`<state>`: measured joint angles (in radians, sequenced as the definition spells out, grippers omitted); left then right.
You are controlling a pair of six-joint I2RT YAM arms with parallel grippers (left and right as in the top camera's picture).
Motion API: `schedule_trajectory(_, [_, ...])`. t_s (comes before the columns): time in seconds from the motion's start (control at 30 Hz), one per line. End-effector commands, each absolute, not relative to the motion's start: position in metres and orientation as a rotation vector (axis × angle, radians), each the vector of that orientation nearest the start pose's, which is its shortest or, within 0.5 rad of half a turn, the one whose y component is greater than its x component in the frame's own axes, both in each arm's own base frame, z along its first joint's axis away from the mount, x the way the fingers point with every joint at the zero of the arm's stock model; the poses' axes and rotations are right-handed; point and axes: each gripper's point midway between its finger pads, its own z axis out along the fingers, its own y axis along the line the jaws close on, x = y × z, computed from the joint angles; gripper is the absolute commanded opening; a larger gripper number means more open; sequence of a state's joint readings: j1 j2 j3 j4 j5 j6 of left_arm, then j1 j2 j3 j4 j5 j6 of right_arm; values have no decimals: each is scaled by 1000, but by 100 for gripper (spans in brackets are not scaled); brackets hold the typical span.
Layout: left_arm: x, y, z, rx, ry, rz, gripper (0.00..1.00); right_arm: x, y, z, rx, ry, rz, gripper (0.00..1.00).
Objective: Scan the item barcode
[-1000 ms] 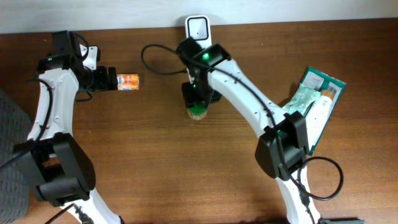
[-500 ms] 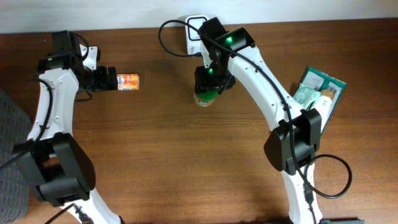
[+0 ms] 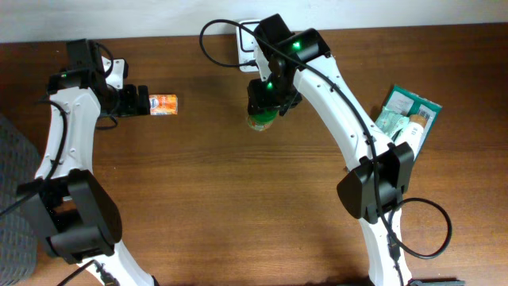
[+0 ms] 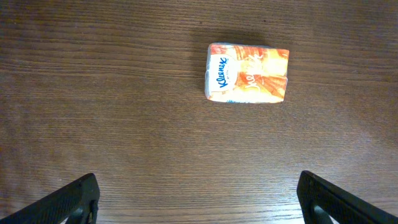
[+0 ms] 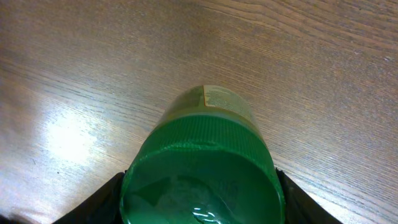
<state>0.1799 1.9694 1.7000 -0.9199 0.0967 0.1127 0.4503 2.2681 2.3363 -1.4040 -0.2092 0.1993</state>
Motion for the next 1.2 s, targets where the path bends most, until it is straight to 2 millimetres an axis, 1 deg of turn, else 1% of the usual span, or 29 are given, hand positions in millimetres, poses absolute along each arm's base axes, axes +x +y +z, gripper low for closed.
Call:
schedule_trajectory(0.0, [464,71,127,-52,2735,-44,99,422,246,190,-434,2848,455,51])
schedule_trajectory(1.17, [464,71,127,-52,2735,-44,99,420,246,189,-476,2845,448,50])
